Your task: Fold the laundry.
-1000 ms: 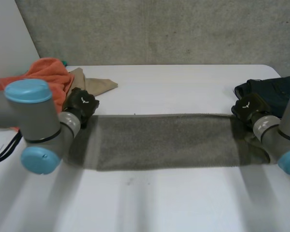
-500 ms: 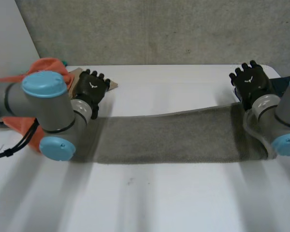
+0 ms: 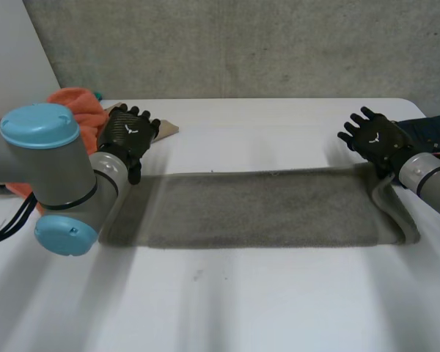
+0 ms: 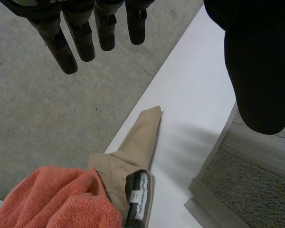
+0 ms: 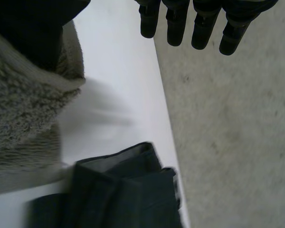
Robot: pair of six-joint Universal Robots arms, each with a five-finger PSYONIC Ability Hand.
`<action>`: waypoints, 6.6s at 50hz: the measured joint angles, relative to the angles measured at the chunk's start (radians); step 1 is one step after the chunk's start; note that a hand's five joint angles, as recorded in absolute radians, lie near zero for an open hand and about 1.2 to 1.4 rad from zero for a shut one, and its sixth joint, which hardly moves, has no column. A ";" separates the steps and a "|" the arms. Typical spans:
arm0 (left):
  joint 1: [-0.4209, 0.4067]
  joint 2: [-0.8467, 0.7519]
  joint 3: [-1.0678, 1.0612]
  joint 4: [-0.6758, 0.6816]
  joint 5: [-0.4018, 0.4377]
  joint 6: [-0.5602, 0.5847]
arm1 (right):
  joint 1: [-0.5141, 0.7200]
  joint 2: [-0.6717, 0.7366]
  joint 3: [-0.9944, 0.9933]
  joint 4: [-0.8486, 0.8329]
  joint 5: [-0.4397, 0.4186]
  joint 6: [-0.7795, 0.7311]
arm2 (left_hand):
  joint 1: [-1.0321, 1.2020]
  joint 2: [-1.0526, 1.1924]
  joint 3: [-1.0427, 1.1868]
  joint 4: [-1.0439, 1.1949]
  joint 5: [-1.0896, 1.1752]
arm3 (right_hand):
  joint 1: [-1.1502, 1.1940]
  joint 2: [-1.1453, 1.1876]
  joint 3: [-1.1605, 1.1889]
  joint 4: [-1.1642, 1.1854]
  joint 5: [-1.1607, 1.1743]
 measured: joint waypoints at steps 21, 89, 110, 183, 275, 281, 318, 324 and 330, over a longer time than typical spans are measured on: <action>0.002 0.016 -0.028 -0.010 0.002 -0.035 | -0.066 -0.024 -0.020 -0.080 -0.139 0.201 | 0.000 0.000 0.000 0.000 0.000 | 0.001 0.019 0.028 0.031 0.007; 0.009 -0.326 0.266 0.005 0.364 -0.252 | 0.163 -1.084 0.292 0.242 -0.192 0.583 | 0.691 0.603 0.595 0.586 0.562 | 0.909 0.971 0.979 0.990 0.935; 0.141 0.224 -0.041 -0.168 0.256 -0.242 | -0.072 -0.712 0.258 0.263 -0.071 0.517 | 0.982 0.988 0.977 0.994 0.914 | 0.909 0.971 0.982 0.990 0.935; 0.266 -0.025 -0.473 0.544 0.148 -0.022 | 0.150 -0.285 0.468 -0.155 0.394 0.497 | 0.487 0.485 0.482 0.481 0.461 | 0.909 0.971 0.983 0.992 0.973; 0.176 -0.163 0.138 0.043 0.105 0.040 | 0.109 -0.068 0.071 0.056 0.453 0.187 | 0.975 0.991 0.982 0.999 0.932 | 0.909 0.971 0.983 0.992 0.977; 0.141 -0.266 0.271 0.044 0.096 0.042 | 0.141 0.034 -0.058 -0.004 0.483 0.186 | 0.360 0.460 0.457 0.465 0.408 | 0.100 0.126 0.146 0.159 0.128; 0.101 0.094 -0.214 0.100 0.099 -0.148 | -0.092 -0.323 0.529 0.127 0.266 0.500 | 0.001 0.005 0.004 0.004 0.000 | 0.242 0.242 0.261 0.256 0.248; 0.100 0.090 -0.219 0.102 0.100 -0.147 | -0.092 -0.274 0.520 0.059 0.274 0.504 | 0.001 0.005 0.004 0.004 0.000 | 0.883 0.920 0.908 0.909 0.891; 0.104 0.100 -0.236 0.102 0.099 -0.146 | -0.123 -0.266 0.531 -0.007 0.281 0.505 | 0.001 0.005 0.004 0.004 0.000 | 0.889 0.971 0.978 0.988 0.928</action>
